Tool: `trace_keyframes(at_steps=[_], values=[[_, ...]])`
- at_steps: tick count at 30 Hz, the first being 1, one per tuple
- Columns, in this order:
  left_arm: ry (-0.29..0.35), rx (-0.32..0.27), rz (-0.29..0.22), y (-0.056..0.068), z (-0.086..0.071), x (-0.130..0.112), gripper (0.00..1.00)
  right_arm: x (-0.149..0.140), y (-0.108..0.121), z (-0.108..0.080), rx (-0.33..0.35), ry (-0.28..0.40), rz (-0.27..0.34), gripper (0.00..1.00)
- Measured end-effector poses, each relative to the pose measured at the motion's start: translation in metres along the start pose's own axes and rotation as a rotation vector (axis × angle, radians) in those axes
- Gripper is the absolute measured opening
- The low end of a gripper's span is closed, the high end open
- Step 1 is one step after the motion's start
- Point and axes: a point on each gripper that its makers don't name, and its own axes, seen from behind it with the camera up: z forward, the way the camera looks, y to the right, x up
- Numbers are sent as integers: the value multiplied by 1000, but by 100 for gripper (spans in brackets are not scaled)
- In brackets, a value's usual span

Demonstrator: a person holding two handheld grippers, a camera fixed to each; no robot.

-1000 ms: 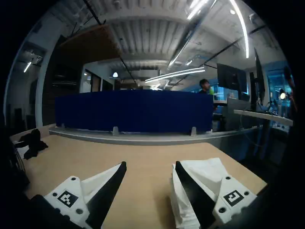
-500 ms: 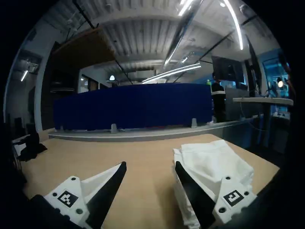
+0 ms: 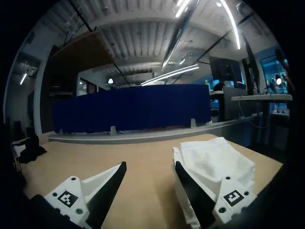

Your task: Fold towel

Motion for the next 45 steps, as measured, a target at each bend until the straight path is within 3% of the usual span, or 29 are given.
trace_keyframes(at_steps=[18, 45], values=[[0, 0, 0, 0, -1, 0, 93, 2, -12, -20, 28, 45, -74, 99], [0, 0, 0, -2, -3, 1, 93, 2, -13, -26, 31, 50, -77, 100]])
